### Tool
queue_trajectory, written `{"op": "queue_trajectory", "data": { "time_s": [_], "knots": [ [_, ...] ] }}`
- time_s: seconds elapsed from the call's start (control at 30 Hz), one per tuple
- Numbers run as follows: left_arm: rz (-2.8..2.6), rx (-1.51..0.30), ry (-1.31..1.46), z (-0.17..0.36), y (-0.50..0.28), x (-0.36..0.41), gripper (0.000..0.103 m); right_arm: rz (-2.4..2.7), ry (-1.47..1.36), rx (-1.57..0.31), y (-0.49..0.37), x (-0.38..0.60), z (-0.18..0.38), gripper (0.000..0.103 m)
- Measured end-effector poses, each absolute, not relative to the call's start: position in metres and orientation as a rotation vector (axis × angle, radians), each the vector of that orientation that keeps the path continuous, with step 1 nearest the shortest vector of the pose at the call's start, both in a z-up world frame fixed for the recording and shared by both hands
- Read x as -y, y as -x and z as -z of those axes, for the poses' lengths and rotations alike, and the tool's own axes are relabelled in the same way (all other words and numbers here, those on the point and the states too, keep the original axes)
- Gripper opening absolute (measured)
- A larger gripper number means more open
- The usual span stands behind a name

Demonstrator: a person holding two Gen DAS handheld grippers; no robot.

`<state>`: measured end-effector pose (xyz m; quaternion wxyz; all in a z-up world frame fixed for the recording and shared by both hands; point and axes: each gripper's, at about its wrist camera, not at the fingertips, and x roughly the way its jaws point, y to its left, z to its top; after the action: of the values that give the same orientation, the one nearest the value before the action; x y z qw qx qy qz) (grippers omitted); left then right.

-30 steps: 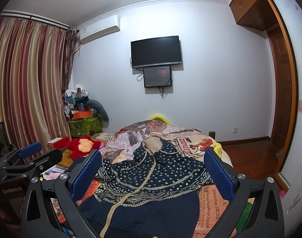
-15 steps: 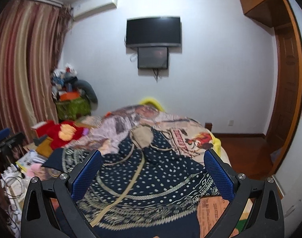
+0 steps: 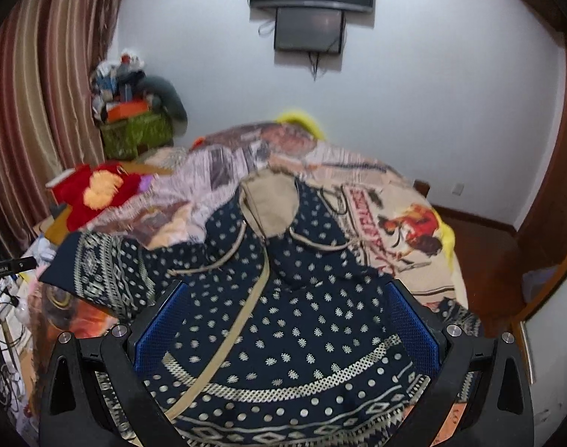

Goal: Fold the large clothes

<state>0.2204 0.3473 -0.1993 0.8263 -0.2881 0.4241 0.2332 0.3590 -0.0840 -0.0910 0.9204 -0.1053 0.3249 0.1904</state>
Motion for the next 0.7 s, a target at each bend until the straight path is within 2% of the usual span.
{"op": "queue_trajectory", "data": {
  "time_s": [0.17,0.3,0.43,0.53,0.57,0.6,0.63,0.67,0.7],
  "knots": [
    [-0.482,-0.931,0.758,0.226,-0.223,-0.367,0.094,-0.395,0.242,-0.729,-0.392,0.077,0.119,0.103],
    [-0.443,-0.928,0.925,0.248,-0.231,-0.386,0.084,-0.402,0.219,-0.762,-0.409,0.076,0.136,0.103],
    [-0.473,-0.897,0.983,0.253,-0.237,-0.400,0.079,-0.422,0.208,-0.784,-0.421,0.074,0.148,0.102],
    [-0.527,-0.905,0.946,0.252,-0.244,-0.407,0.051,-0.441,0.232,-0.786,-0.424,0.069,0.154,0.101],
    [-0.554,-0.914,0.922,0.252,-0.246,-0.409,0.035,-0.448,0.243,-0.790,-0.425,0.067,0.157,0.101],
    [-0.580,-0.923,0.882,0.250,-0.250,-0.410,0.024,-0.451,0.251,-0.794,-0.426,0.066,0.159,0.101],
    [-0.594,-0.924,0.854,0.249,-0.253,-0.411,0.020,-0.453,0.255,-0.798,-0.427,0.065,0.161,0.101],
    [-0.611,-0.924,0.821,0.246,-0.255,-0.411,0.009,-0.457,0.256,-0.805,-0.428,0.065,0.163,0.101],
    [-0.636,-0.924,0.767,0.242,-0.258,-0.409,0.005,-0.462,0.253,-0.814,-0.430,0.065,0.165,0.101]
  ]
}}
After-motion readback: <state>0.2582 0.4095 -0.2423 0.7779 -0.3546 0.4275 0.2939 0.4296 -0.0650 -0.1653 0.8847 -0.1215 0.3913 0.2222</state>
